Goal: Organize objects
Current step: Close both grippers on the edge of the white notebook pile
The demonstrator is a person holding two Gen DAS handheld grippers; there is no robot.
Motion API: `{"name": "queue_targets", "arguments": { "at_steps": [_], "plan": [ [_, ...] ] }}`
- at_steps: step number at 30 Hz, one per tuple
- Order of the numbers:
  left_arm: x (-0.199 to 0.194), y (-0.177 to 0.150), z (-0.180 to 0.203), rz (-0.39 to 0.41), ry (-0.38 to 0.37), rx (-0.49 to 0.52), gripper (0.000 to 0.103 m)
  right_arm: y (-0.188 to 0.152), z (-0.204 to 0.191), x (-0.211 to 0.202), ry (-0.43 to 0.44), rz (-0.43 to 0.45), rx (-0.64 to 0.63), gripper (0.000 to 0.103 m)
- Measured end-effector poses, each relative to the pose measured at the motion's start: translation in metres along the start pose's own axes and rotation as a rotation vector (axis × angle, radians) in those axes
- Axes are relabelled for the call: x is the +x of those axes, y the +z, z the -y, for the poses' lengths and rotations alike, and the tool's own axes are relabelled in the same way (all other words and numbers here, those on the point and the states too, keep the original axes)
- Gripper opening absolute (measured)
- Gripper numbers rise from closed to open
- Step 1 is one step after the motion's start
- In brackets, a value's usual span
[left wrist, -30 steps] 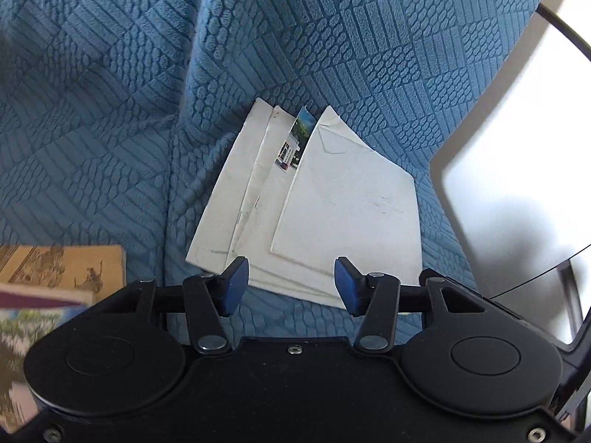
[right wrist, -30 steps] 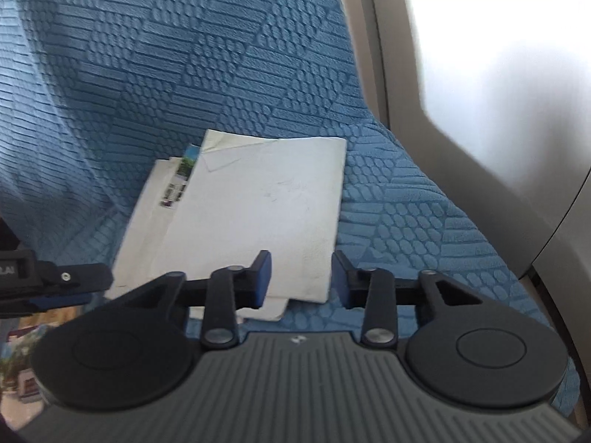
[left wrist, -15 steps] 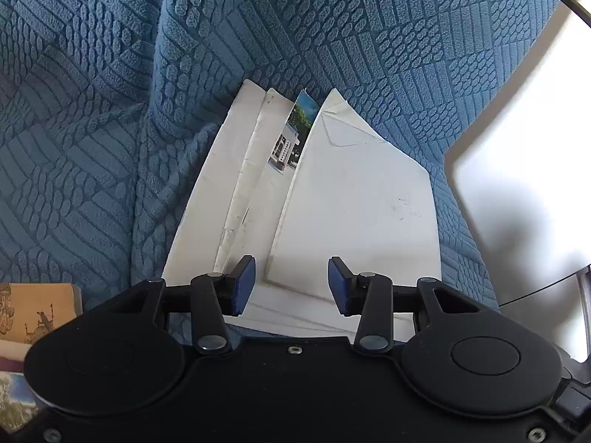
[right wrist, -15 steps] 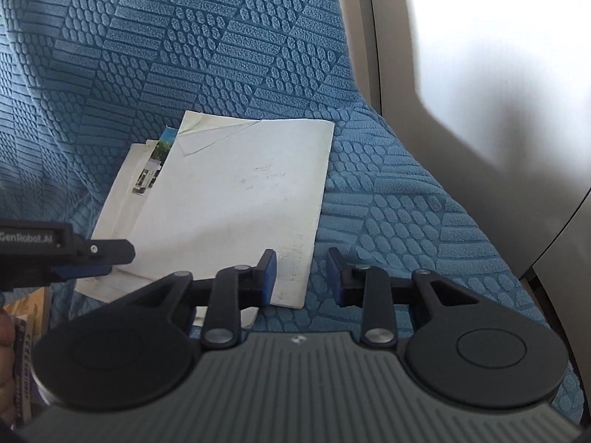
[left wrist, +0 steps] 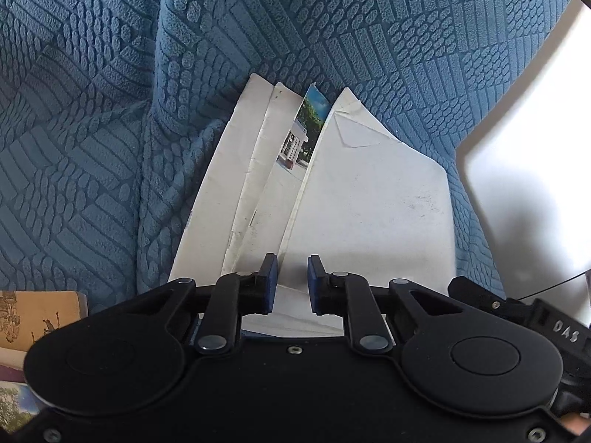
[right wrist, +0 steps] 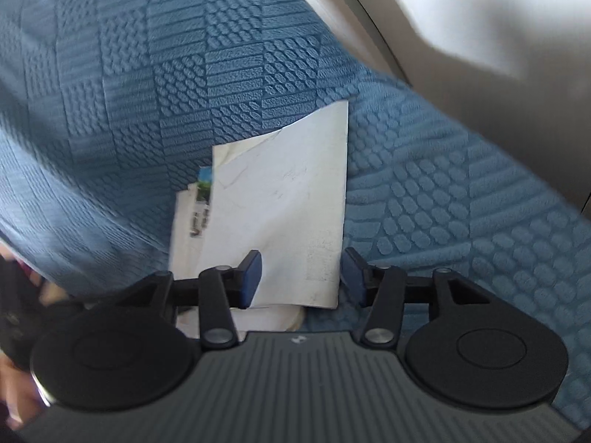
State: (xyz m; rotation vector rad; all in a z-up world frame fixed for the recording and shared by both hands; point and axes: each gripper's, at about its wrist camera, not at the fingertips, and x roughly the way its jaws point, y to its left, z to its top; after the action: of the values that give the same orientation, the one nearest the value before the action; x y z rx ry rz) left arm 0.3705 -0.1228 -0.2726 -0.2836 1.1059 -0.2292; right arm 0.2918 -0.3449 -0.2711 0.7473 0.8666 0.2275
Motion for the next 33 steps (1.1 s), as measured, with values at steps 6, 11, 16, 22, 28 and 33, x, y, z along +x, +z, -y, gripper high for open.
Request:
{"name": "queue_targets", "arguments": {
  "at_steps": [6, 11, 16, 22, 28, 33],
  "plan": [
    [-0.001, 0.003, -0.002, -0.004, -0.007, 0.004, 0.016, 0.002, 0.021, 0.0, 0.229, -0.023, 0.224, 0.052],
    [-0.003, 0.002, -0.009, -0.008, -0.041, -0.041, 0.013, 0.004, 0.02, 0.005, 0.359, -0.039, 0.275, 0.044],
    [-0.011, -0.005, -0.024, -0.009, -0.085, -0.141, 0.017, 0.003, 0.018, 0.009, 0.278, -0.06, 0.26, 0.013],
    [-0.027, -0.024, -0.033, -0.023, -0.223, -0.285, 0.029, 0.003, 0.01, 0.007, 0.256, -0.051, 0.243, 0.011],
    [-0.025, -0.038, -0.016, -0.049, -0.275, -0.29, 0.03, 0.006, 0.005, -0.011, 0.184, 0.008, 0.195, 0.011],
    [-0.021, -0.048, -0.003, -0.073, -0.29, -0.279, 0.032, 0.009, -0.008, -0.018, 0.125, 0.05, 0.109, 0.008]
  ]
}}
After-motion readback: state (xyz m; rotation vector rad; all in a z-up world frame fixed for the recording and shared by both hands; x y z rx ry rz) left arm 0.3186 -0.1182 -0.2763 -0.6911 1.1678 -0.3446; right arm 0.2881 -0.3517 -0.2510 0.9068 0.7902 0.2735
